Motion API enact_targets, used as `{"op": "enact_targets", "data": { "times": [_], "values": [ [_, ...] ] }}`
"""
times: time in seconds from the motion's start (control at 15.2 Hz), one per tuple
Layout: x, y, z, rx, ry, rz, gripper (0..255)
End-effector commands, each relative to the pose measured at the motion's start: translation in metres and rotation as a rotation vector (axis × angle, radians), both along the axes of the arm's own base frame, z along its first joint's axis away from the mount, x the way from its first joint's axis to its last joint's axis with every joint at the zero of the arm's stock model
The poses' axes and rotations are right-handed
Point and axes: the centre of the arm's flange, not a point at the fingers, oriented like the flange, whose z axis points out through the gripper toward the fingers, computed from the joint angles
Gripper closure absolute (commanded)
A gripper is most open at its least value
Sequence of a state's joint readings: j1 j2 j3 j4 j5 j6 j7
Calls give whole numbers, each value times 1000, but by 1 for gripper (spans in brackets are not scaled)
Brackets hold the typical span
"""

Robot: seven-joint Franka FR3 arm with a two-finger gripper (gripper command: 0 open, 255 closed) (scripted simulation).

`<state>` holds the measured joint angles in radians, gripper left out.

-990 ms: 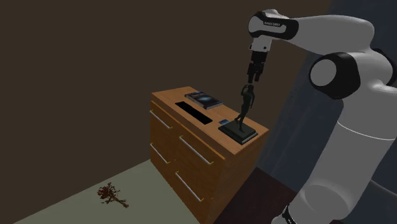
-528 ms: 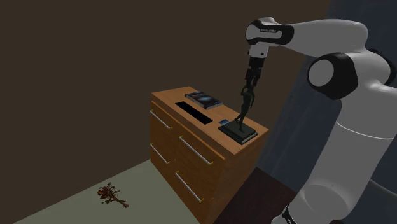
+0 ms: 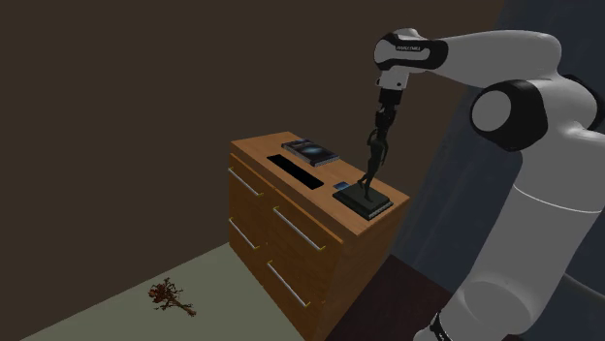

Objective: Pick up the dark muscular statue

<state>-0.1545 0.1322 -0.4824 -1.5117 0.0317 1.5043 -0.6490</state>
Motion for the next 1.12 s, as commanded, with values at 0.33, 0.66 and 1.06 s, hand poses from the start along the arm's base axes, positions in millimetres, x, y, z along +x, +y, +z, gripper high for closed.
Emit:
{"op": "enact_targets", "data": {
  "times": [0.33, 0.66, 1.06],
  "values": [
    [1, 0, 10, 1, 1, 0, 255],
    [1, 0, 36, 1, 1, 0, 255],
    [1, 0, 68, 1, 1, 0, 255]
  ]
}}
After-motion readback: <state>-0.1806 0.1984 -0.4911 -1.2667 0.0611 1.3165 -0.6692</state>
